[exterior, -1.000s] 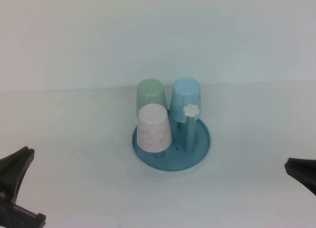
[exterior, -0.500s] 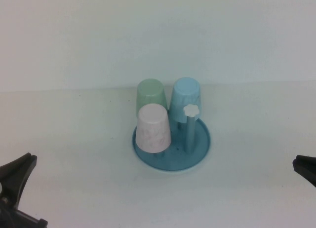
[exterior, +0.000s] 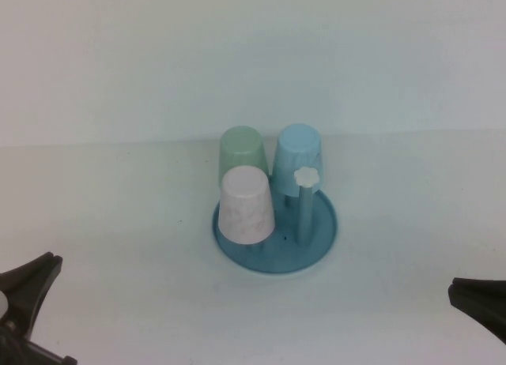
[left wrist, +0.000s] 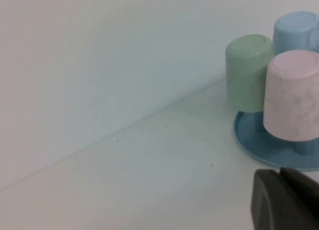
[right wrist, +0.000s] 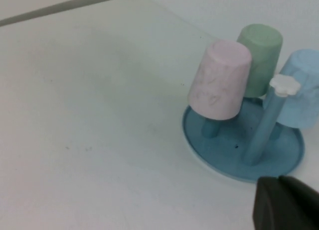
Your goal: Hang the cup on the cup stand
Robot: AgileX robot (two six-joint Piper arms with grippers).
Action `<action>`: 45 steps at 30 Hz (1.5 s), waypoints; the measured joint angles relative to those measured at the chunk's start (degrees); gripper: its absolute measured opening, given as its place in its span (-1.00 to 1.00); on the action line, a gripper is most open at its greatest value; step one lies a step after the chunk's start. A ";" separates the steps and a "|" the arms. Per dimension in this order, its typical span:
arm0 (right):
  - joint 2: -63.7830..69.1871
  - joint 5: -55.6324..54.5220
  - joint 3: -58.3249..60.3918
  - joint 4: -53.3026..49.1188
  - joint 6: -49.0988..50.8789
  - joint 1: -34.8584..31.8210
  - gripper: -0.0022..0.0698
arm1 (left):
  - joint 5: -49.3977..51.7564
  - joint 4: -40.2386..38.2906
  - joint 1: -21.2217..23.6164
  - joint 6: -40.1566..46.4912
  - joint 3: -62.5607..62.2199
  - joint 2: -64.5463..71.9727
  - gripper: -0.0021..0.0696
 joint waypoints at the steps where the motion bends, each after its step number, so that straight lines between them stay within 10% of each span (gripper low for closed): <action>1: 0.00 -0.11 0.00 0.32 -1.17 0.00 -0.94 | 0.77 0.00 1.20 0.00 0.00 -0.52 -0.94; 17: -25.00 -7.91 11.80 2.69 -4.77 -11.63 -0.94 | 5.00 -1.12 14.30 -1.17 7.60 -18.07 -0.94; 30: -34.99 -8.98 15.17 3.76 -4.28 -16.64 -0.94 | 14.77 -0.42 16.10 -1.32 18.19 -35.95 -0.94; 45: -43.04 -6.23 25.17 -43.53 48.41 -24.07 -0.94 | 21.32 -0.81 16.21 -4.77 18.19 -35.20 -0.94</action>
